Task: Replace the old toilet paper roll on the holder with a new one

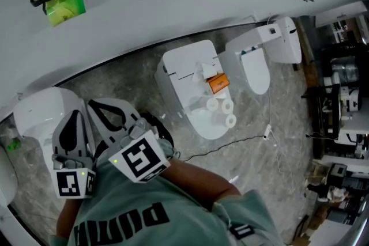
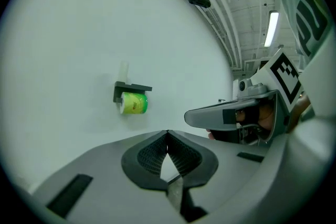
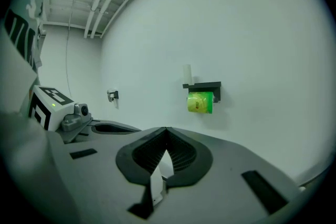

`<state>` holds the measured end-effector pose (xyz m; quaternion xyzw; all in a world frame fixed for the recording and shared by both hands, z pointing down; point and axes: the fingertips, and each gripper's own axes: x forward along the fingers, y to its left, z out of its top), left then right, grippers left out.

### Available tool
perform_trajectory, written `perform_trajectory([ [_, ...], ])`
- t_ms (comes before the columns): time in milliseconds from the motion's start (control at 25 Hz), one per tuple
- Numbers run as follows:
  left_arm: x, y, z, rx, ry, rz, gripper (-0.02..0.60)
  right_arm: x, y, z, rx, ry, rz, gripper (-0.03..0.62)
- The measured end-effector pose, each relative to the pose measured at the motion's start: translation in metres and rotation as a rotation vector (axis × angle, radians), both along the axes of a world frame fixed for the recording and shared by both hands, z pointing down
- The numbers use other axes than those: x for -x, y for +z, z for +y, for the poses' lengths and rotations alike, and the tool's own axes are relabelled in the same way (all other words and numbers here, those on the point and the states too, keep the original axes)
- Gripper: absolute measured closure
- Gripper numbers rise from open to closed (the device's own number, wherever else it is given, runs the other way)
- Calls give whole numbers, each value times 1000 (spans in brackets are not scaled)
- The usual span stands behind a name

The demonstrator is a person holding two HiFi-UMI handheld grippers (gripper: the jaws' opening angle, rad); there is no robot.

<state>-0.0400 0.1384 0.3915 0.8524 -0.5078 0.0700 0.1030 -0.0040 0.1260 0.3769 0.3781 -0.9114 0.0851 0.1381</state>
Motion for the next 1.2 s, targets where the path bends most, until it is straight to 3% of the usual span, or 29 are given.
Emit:
perform_trajectory([
  [240, -14, -7, 15, -35, -153, 3, 577, -14, -8, 13, -47, -146, -44, 589],
  [520, -96, -5, 40, -17, -224, -61, 577, -102, -14, 27, -68, -216, -48, 589],
  [760, -137, 10, 52, 33, -343, -20, 577, -155, 10, 45, -40, -270, -52, 589],
  [1200, -181, 31, 67, 85, -405, -44, 577, -208, 39, 63, 25, -279, -76, 589],
])
